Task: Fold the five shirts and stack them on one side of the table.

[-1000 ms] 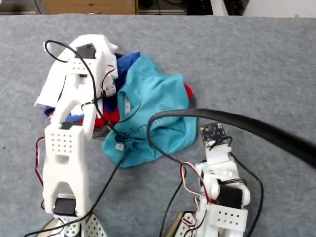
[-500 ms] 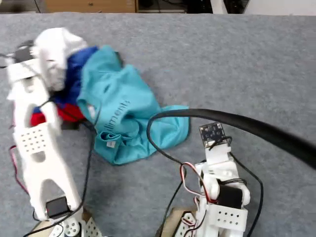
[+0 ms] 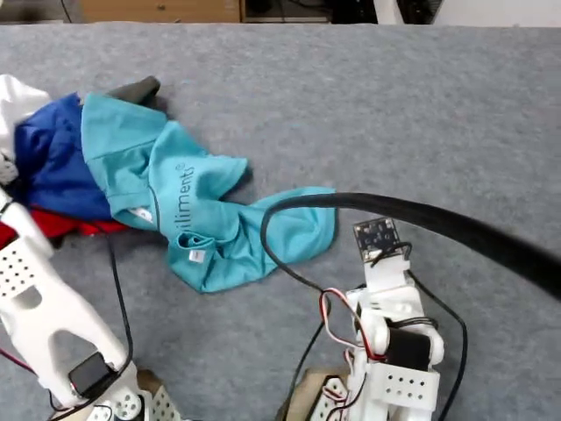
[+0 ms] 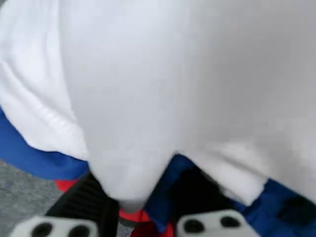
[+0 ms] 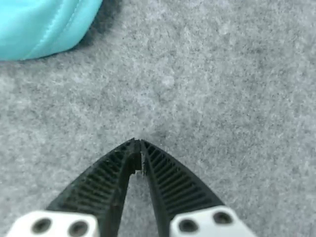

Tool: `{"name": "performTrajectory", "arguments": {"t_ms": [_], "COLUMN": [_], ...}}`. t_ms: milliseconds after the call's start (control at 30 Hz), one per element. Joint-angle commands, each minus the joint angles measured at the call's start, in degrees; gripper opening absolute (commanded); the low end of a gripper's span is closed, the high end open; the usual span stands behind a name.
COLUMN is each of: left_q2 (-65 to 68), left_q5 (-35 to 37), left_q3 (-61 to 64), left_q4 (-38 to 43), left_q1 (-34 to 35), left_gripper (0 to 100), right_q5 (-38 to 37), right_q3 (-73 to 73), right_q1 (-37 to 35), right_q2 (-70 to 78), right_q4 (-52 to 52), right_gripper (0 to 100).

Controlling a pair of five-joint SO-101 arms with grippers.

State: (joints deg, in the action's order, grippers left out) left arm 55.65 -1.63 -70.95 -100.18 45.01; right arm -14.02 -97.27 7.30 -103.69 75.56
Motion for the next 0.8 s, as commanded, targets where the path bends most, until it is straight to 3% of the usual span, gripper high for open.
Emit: {"name": "performTrajectory", "arguments": {"t_ms": [0,233,433,567,767], "left_q2": [-6.5,-11.9,-19.3,-24.4,-32.2], "left_q5": [-0.3,-0.3,-0.3,-0.2,0.1], "left_q3": [-3.2,-3.3,-3.3,-3.2,7.8], "left_q4": [-0.6,-0.6,-0.6,-0.6,-0.7], "left_q1": [4.9,12.5,16.0,14.2,3.2], "left_gripper": [2,2,2,2,11], "right_q5": [-0.4,-0.3,-0.3,-0.1,2.4], "right_q3": [1.7,10.2,20.4,21.4,27.1], "right_q1": [-0.4,-0.4,-0.8,-5.8,-14.6], "right_q2": [-6.4,-6.4,-6.3,-4.1,8.4], "right_q4": [0.4,0.1,0.4,0.3,-4.8], "right_gripper": [0.5,1.7,23.2,26.2,22.7]}}
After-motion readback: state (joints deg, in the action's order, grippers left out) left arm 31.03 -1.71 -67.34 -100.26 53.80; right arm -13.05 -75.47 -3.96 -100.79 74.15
